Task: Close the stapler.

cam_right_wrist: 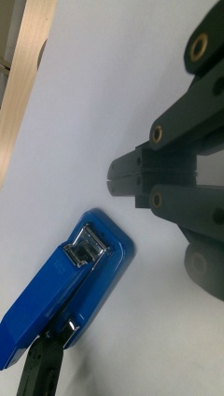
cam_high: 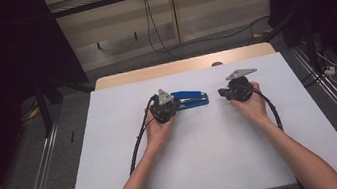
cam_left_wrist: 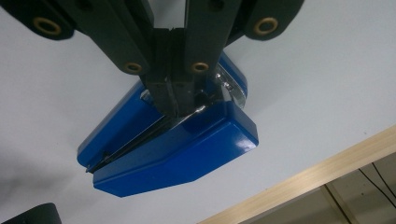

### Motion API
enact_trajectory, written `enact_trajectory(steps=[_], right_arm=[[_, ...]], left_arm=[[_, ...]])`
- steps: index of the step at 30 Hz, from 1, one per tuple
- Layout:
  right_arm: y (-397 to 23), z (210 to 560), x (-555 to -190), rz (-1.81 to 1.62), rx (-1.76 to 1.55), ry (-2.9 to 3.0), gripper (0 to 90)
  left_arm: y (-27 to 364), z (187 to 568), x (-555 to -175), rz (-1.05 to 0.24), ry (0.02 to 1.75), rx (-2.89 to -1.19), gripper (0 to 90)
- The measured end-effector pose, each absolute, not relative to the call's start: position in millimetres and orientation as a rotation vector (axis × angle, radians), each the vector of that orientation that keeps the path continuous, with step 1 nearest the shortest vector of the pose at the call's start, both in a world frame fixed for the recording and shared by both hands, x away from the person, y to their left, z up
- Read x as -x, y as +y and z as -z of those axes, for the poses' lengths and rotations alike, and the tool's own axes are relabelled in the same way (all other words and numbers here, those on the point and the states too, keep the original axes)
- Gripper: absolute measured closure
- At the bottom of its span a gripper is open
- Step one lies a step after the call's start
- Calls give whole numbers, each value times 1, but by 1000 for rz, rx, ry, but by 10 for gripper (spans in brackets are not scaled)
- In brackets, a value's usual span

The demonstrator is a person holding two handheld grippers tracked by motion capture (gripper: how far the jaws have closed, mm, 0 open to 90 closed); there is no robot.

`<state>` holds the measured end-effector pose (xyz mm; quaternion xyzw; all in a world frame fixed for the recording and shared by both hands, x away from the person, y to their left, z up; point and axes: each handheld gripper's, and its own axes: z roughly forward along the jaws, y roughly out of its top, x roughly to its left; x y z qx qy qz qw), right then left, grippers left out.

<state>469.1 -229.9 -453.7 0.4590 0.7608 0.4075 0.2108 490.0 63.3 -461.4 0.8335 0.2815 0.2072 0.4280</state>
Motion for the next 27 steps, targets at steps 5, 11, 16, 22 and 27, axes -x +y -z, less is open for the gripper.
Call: enact_trajectory(steps=[5, 11, 16, 22, 27], right_arm=[[-232, 452, -468, -1151, -1284, 2098, 900], [-234, 453, -467, -1180, -1287, 2089, 843], [-233, 454, -466, -1178, -1287, 2077, 749], [-233, 452, -461, -1197, -1276, 2060, 623], [-234, 450, -459, -1213, -1281, 2046, 446]], left_arm=[[65, 461, -491, -489, 729, -2065, 900], [66, 461, -493, -477, 740, -2063, 878], [69, 461, -494, -456, 750, -2049, 849], [70, 458, -492, -457, 760, -2063, 787], [71, 455, -488, -475, 763, -2067, 674]])
